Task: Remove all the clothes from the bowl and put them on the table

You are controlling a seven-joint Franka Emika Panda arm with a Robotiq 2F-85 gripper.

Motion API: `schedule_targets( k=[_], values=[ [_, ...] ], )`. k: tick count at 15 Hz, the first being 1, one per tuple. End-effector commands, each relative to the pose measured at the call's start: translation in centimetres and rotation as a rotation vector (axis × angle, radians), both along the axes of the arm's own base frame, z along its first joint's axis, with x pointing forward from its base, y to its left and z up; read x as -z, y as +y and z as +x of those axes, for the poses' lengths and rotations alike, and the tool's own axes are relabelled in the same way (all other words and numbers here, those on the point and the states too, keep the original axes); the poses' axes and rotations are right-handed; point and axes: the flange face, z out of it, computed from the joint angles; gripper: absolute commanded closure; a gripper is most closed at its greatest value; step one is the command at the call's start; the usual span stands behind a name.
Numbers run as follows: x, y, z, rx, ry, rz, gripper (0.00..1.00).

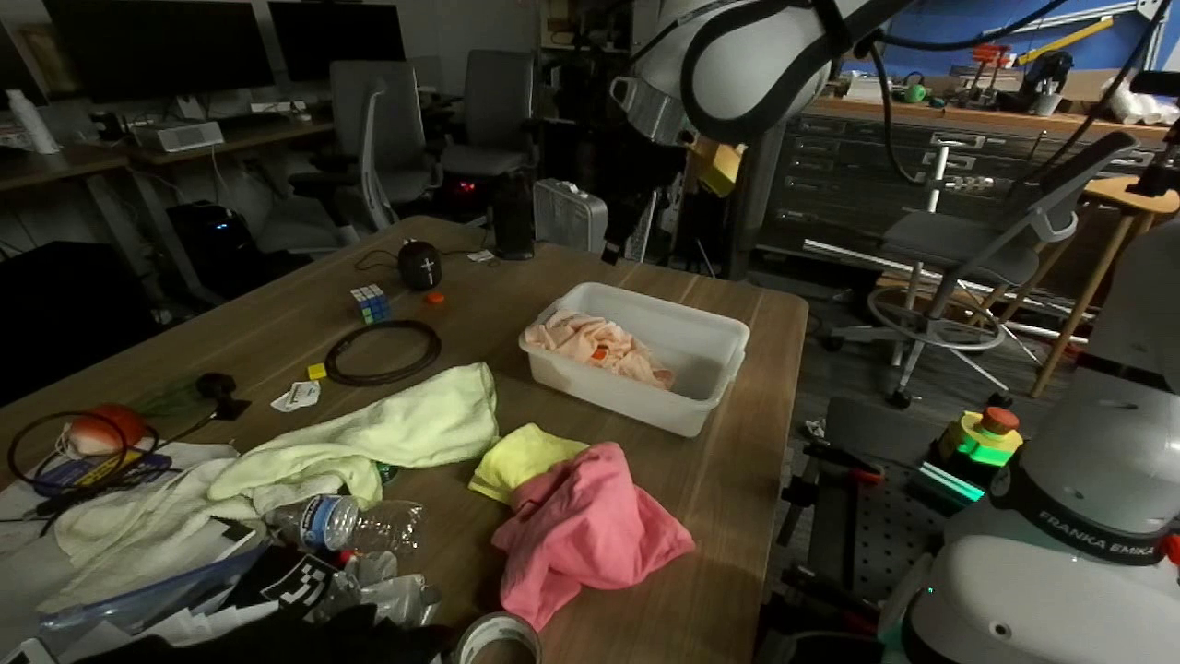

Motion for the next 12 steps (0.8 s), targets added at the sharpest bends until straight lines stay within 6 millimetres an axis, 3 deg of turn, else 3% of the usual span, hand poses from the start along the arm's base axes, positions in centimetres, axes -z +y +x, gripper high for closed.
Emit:
schedule_targets(
  k=[1, 6, 12],
  values=[
    [-0.4, -2.8, 3.4, 0.046, -0.009, 0.005, 0.0],
    [1.9, -4.4, 7.7, 0.06, 0.022, 0.079, 0.0],
    [7.6, -7.2, 11.4, 0.147, 0.15, 0.146, 0.0]
  ],
)
